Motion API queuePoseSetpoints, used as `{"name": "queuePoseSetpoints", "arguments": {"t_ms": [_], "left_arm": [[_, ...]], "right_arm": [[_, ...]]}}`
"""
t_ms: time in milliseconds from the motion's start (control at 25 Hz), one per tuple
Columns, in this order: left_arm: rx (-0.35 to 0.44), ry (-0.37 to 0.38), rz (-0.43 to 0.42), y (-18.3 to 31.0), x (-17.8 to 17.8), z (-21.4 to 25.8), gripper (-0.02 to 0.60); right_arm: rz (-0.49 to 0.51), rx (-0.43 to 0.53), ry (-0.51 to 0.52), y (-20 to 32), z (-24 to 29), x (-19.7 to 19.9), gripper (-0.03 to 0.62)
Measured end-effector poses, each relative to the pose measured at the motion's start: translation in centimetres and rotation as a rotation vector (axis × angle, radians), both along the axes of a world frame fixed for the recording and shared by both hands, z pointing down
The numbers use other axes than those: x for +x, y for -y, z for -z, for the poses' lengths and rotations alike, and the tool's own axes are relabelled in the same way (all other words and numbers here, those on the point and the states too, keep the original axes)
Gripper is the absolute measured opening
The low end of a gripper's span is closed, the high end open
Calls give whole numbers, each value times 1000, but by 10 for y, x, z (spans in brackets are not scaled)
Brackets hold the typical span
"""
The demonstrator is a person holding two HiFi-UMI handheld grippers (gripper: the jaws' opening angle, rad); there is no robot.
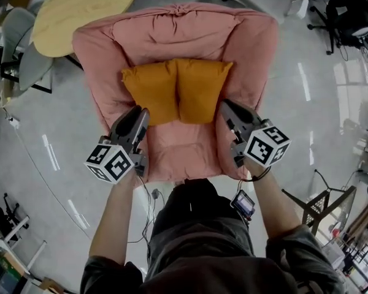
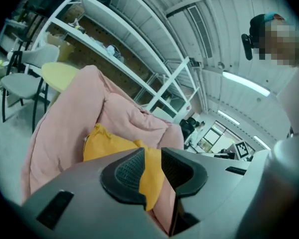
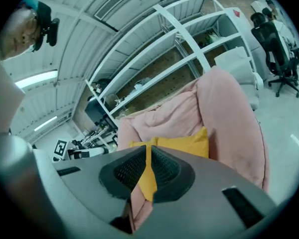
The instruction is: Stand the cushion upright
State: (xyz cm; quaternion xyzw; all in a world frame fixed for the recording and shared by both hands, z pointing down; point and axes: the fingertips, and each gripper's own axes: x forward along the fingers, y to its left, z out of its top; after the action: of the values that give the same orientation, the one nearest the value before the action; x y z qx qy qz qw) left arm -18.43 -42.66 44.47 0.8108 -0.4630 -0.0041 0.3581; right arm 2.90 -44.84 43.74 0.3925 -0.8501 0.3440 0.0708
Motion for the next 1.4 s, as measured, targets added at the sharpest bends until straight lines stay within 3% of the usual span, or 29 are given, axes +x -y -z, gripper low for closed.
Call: {"name": "queuePoseSetpoints", "arguments": {"t_ms": [160, 360, 480, 640, 1400], "left_arm": [[84, 81, -136, -38, 25, 40, 60], [191, 258, -323, -91, 56, 74, 14], [228, 290, -377, -113, 68, 93, 11], [254, 321, -408, -135, 70, 109, 11], [245, 331, -431, -142, 80, 116, 11]], "right_arm": [[63, 81, -31, -38, 38, -14, 29], [118, 204, -132, -75, 84, -34, 21], [162, 273, -169, -92, 110, -45, 17], [186, 320, -194, -112, 124, -49, 15], [223, 292, -238, -128, 120, -46, 14]]}}
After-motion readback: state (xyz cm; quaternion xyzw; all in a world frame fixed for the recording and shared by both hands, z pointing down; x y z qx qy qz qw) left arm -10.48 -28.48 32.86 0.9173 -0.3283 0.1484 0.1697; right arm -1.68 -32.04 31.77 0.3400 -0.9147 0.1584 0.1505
